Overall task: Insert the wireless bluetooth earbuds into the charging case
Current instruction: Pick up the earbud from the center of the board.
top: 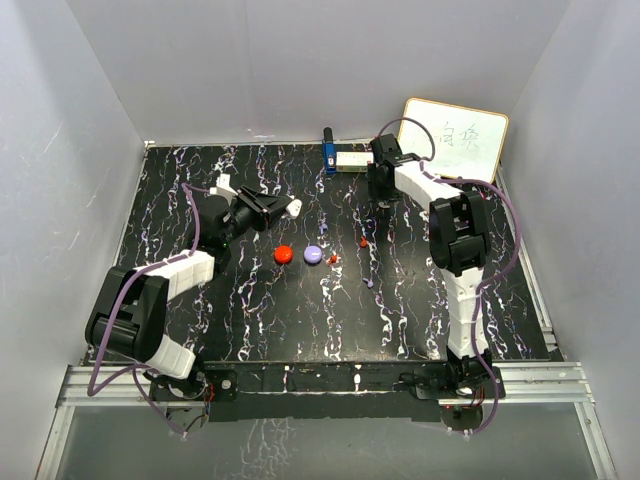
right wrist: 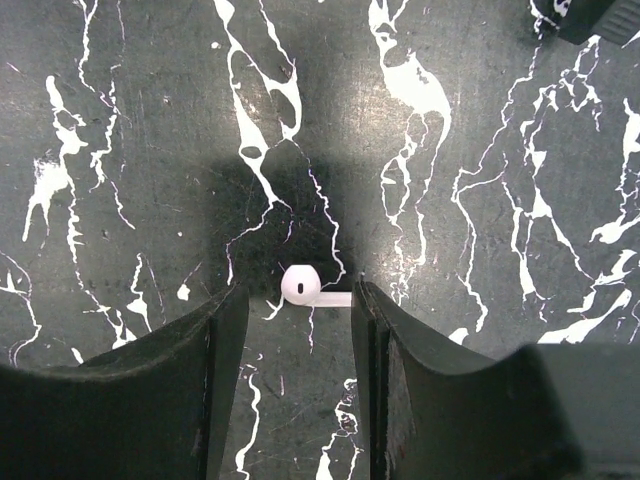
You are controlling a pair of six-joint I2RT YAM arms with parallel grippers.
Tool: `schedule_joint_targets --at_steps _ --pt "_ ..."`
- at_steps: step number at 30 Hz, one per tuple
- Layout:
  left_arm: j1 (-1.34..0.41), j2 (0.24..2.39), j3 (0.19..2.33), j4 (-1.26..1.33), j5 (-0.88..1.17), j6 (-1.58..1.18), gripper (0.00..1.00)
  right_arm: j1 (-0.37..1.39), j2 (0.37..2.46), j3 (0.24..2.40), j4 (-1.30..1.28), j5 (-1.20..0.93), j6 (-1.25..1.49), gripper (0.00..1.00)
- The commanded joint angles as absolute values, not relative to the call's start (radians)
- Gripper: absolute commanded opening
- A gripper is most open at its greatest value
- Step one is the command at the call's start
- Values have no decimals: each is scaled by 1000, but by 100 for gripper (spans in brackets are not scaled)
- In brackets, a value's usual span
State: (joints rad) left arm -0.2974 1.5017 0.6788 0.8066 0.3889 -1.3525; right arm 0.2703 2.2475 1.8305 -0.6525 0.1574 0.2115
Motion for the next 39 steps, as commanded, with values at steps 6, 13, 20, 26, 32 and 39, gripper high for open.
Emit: schedule_joint_targets --at_steps 6,13,20,26,32,39 --pt "-291 1450 667 819 400 -1346 0 278 2275 1875 -628 147 205 43" --pt "-292 1450 667 818 400 -1346 0 279 2280 1862 -623 139 210 39" --pt "-292 1450 665 818 398 -1346 0 279 2272 1831 -618 135 228 35" --pt "-291 1448 662 819 400 -1346 0 279 2267 1797 -618 143 247 31" --pt "-293 1446 659 819 400 -1347 0 279 2265 1783 -619 156 266 26" --pt "-291 1445 660 818 400 -1346 0 278 2266 1784 -625 171 274 14"
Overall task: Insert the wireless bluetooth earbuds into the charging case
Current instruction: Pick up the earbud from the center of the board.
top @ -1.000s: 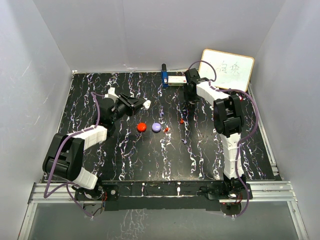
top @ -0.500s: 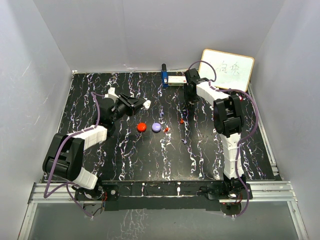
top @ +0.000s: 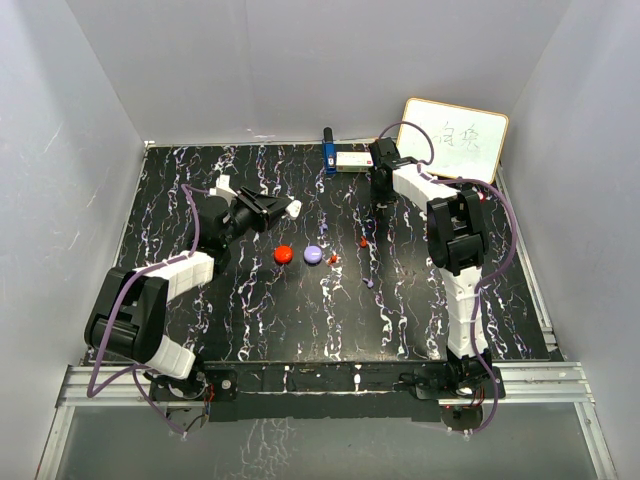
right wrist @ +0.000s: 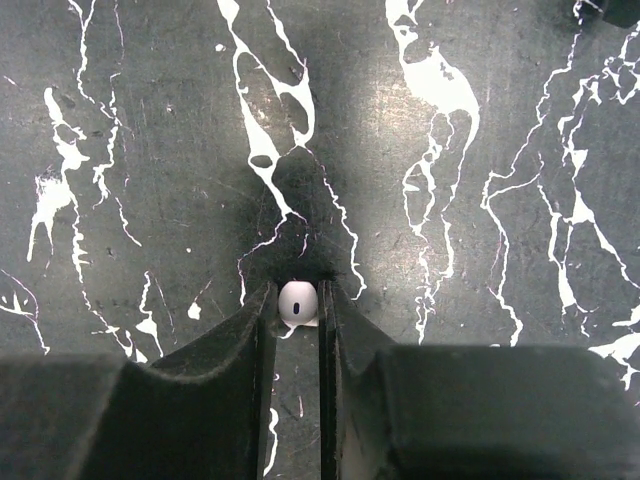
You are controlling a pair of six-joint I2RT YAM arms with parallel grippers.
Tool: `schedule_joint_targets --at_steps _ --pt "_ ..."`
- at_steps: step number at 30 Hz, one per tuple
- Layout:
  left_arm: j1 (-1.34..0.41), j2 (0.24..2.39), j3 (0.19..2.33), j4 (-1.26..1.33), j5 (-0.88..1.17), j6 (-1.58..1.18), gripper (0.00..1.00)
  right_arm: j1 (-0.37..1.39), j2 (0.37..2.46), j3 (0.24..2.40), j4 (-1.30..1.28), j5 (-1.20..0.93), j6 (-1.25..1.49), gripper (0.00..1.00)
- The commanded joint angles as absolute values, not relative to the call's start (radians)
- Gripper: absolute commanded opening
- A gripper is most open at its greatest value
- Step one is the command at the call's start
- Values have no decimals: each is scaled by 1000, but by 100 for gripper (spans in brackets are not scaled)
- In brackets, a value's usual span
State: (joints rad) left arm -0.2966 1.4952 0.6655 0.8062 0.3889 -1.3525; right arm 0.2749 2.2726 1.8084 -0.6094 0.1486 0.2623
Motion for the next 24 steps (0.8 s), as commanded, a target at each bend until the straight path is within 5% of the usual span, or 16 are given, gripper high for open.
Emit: schedule_joint_targets --at_steps 1,11,24 --pt "-291 1446 661 818 400 -1347 0 278 2266 1783 -624 169 275 13" --pt "-292 1449 668 814 402 -1343 0 277 2118 1777 -566 -22 345 0" --pt "-291 1510 683 890 405 -1360 0 279 1781 1321 128 -596 874 0"
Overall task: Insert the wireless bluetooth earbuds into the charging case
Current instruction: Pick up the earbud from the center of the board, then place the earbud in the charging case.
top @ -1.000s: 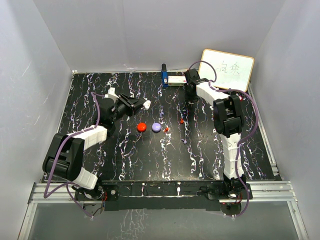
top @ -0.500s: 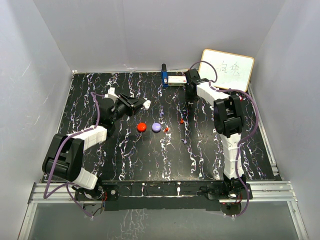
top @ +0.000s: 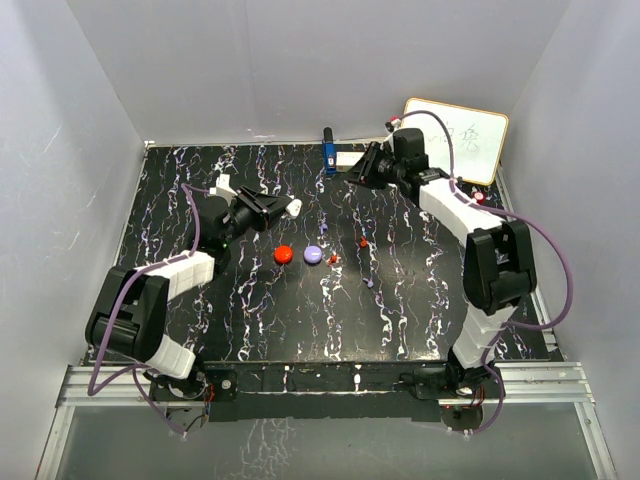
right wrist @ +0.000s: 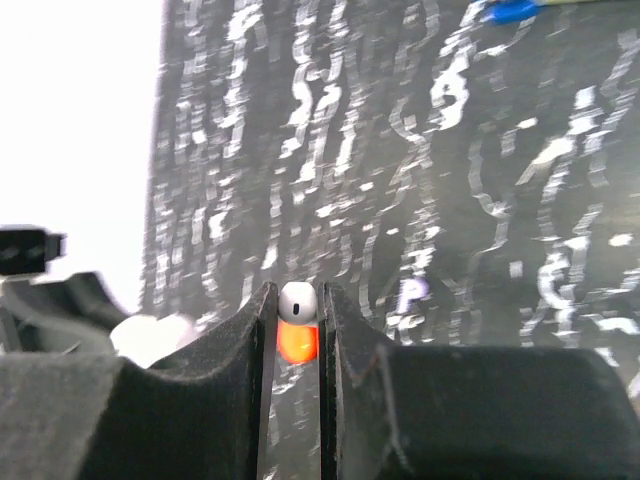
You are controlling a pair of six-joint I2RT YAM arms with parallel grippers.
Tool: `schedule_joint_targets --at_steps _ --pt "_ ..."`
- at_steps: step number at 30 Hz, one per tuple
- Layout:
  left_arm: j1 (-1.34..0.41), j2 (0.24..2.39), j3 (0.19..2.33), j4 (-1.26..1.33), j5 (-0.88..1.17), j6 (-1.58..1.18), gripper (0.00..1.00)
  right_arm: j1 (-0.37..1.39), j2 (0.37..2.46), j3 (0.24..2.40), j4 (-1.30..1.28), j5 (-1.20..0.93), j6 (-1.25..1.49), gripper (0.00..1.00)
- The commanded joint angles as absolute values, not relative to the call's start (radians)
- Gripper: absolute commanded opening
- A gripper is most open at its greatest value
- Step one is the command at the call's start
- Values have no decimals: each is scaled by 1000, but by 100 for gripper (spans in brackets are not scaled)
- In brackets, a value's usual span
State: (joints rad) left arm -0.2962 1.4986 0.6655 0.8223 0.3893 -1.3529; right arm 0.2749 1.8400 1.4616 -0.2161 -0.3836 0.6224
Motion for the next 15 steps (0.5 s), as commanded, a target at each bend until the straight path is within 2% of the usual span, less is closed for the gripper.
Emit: schedule_joint_targets --at_steps 1,15 --pt "-291 1522 686 908 406 -1370 0 280 1767 1284 208 -633 926 0" --pt "-292 1637 725 1103 434 -1477 0 334 1707 1082 742 -721 1256 0"
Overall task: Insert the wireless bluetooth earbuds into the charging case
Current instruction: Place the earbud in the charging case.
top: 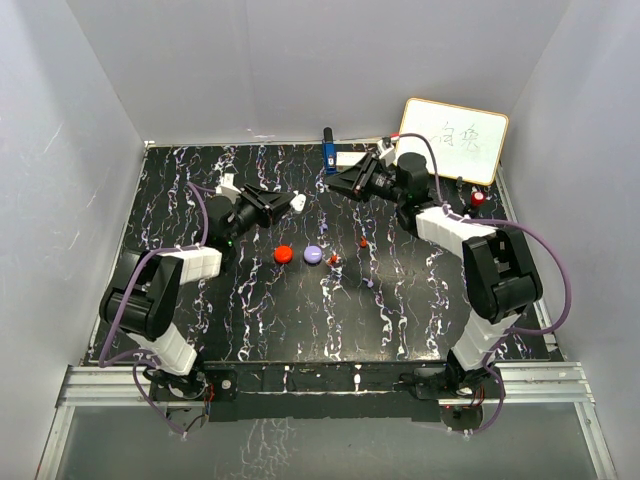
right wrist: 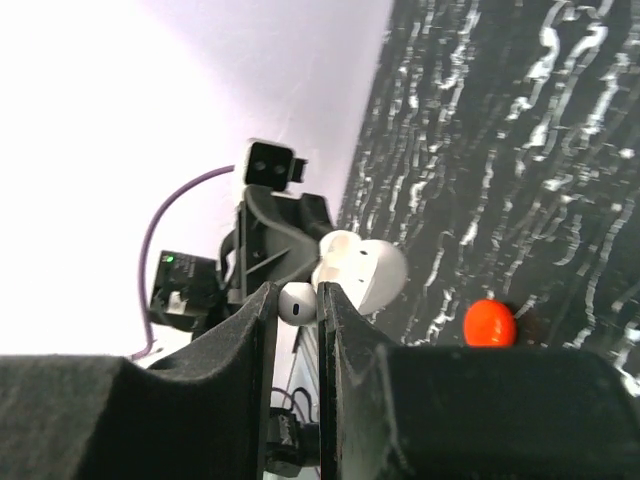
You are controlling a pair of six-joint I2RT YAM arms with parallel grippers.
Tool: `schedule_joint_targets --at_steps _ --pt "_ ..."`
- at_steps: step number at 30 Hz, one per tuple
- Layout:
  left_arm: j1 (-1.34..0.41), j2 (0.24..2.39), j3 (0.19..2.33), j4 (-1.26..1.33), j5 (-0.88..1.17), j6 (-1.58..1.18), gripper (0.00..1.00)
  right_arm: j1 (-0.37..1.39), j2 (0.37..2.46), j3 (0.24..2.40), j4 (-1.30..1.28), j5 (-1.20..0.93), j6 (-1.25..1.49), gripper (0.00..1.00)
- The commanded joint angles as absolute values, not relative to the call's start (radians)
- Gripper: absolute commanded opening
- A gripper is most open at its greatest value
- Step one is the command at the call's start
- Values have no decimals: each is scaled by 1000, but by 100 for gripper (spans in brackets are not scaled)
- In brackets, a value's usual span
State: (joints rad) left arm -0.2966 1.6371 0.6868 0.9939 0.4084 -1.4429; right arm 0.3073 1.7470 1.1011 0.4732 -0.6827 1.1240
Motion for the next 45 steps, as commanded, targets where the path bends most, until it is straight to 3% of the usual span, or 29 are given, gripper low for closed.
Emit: schedule_joint_targets --at_steps 1,13,45 --pt "-292 1642 726 1112 435 -1479 0 345 1710 1078 764 -720 1268 0" --pt "-291 1675 746 1236 468 -1522 0 412 1786 1061 962 -720 1408 0" --pt "-317 1678 743 1275 496 -1550 0 426 1840 1057 1014 -663 1430 0"
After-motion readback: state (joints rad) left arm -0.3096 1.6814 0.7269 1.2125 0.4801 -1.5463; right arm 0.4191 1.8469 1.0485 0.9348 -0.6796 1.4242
